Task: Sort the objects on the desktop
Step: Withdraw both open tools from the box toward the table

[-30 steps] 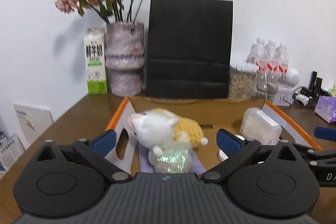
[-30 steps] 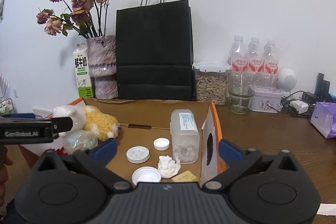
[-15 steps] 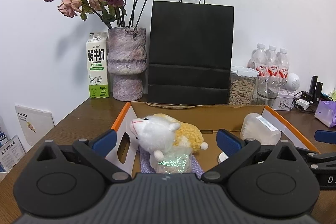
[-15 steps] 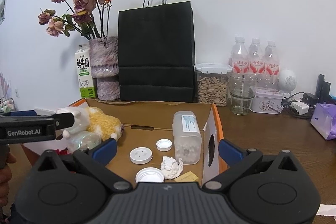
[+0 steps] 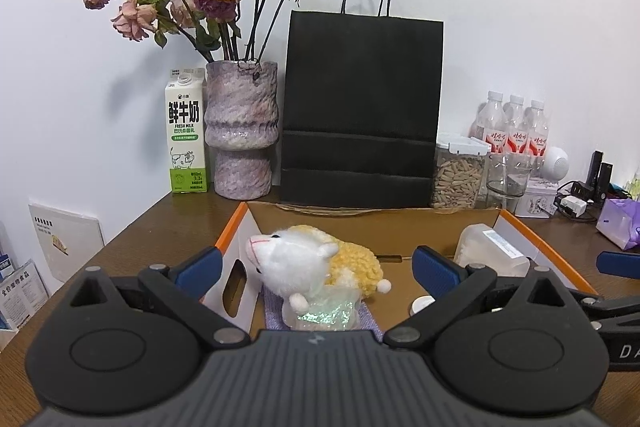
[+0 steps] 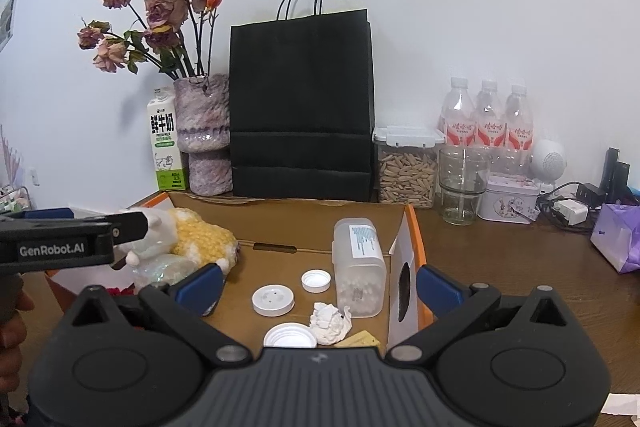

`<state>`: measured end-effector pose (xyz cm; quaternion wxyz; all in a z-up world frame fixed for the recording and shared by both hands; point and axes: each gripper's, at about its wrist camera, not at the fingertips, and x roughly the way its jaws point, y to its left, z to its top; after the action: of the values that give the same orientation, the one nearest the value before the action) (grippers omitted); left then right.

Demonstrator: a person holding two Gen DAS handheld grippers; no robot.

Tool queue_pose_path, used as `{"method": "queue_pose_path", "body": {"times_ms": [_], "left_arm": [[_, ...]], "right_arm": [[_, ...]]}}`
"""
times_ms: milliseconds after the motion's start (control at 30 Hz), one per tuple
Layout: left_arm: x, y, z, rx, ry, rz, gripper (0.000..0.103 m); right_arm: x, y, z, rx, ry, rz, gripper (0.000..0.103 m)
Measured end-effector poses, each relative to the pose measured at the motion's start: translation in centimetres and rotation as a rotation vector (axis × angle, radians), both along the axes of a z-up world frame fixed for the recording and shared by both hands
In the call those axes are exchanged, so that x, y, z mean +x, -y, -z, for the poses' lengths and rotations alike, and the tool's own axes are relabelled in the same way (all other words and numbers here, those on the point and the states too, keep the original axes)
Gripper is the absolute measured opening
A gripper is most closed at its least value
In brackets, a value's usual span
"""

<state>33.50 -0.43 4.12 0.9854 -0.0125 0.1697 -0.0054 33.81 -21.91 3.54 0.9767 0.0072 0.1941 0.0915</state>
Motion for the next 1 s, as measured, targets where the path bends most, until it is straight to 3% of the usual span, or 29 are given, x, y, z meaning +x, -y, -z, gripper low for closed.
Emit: {"method": "queue_pose_path", "body": {"times_ms": [1000], "left_arm": [[-6.5,-2.1,-1.4,0.014,0.015,-0.040,0.103]], "right_arm": [[-6.4,-0.9,-1.8,-0.025,0.037,-0.031,0.103]]}}
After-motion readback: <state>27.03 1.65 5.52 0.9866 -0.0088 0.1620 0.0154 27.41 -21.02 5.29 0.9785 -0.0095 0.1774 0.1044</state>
